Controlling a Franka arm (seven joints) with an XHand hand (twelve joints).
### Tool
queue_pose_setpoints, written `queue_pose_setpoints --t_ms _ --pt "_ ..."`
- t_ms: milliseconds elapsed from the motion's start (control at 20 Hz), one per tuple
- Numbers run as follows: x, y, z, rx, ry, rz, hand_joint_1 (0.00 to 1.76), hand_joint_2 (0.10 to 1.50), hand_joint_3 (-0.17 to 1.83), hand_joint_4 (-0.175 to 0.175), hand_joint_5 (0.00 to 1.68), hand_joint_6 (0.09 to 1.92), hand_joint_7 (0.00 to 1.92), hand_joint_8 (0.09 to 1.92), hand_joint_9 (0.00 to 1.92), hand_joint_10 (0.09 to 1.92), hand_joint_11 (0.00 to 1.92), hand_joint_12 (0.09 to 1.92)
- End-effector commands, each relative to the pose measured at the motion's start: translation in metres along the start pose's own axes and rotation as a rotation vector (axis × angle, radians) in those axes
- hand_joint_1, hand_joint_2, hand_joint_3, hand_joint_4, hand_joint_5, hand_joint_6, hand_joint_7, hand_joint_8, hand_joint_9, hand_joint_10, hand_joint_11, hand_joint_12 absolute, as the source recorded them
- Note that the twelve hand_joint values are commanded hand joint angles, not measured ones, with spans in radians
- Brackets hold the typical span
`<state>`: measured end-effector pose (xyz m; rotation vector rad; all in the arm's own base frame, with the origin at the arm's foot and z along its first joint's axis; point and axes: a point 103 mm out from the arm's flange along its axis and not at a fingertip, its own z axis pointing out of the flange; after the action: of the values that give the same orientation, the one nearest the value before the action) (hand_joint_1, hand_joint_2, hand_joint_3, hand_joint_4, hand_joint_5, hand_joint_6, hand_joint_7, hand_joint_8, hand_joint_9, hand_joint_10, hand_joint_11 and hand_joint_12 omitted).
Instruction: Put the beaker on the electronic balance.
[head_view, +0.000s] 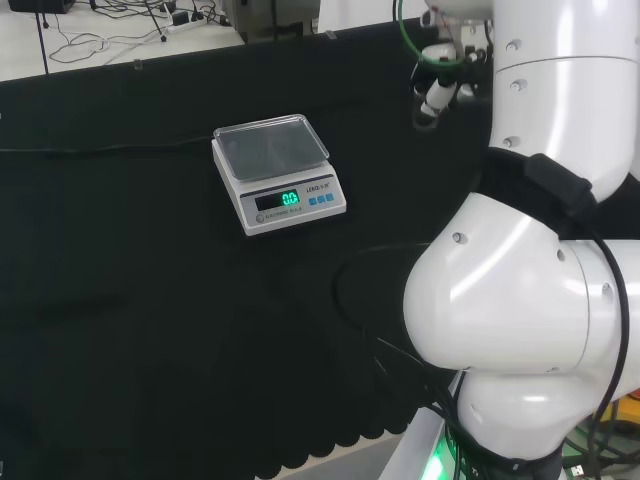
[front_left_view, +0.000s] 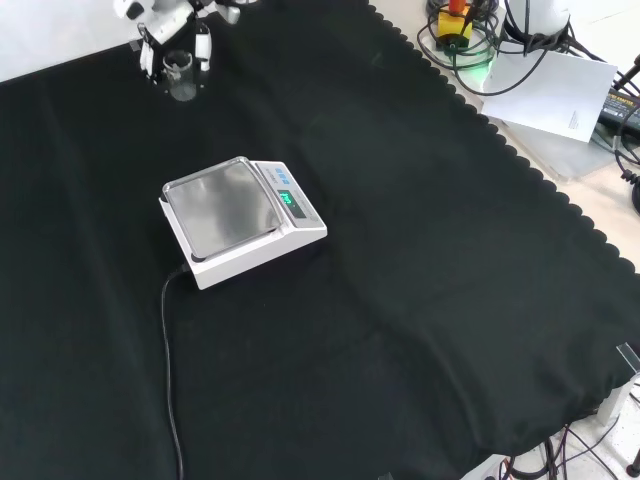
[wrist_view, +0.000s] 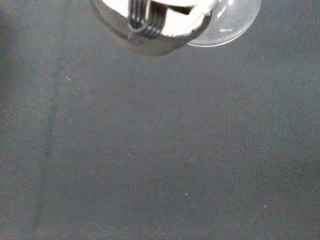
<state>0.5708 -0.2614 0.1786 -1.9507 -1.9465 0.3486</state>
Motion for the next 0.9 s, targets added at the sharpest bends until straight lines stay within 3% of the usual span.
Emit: queue_pose_setpoints --t_ms 50,450,900 --pt "0.047 -0.058 -0.056 -0.041 -0.049 -0.087 1.37 1.13 0.0 -0.175 0.88 1.14 0.78 1.15 1.05 1.11 1.1 0.85" --pt "0.088 -0.064 -0.062 -0.039 -0.059 -0.151 1.37 1.13 0.0 -0.175 0.88 1.13 0.79 1.14 1.05 1.11 1.1 0.86" --pt "0.154 -0.039 -0.058 -0.019 -0.104 -0.273 1.37 1.13 0.0 -0.175 0.88 1.13 0.79 1.14 1.05 1.1 1.1 0.86"
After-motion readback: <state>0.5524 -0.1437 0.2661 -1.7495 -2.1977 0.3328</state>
